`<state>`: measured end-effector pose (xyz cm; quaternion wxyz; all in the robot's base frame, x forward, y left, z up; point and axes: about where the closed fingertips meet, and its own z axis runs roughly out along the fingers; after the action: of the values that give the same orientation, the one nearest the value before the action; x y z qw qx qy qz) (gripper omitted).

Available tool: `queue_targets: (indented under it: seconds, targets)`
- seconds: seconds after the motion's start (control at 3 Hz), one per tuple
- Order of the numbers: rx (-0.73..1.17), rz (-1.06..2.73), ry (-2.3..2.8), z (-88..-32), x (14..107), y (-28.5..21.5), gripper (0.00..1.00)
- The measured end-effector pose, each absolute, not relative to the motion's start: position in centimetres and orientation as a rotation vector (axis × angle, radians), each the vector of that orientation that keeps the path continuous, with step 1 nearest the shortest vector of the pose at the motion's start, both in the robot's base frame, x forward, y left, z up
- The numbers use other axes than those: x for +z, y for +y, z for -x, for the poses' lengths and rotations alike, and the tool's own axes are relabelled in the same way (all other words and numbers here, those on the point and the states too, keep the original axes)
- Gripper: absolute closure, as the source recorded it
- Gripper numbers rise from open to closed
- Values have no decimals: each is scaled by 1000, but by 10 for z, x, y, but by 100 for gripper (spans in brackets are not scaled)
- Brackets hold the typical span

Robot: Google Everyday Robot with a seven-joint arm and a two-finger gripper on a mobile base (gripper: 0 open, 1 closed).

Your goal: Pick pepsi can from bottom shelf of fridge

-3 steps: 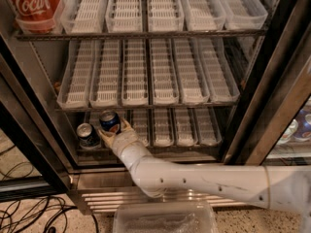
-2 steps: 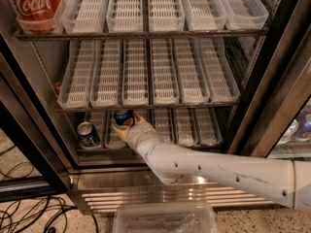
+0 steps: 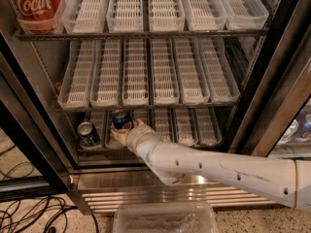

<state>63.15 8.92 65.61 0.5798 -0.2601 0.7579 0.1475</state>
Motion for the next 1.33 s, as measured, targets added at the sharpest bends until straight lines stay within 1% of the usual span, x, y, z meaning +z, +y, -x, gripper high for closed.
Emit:
queue_targets:
  seconds: [0.33, 1.33]
  targets:
    - [370, 613, 1774, -626, 656, 88, 100]
    - [595, 617, 1851, -505, 648, 58, 100]
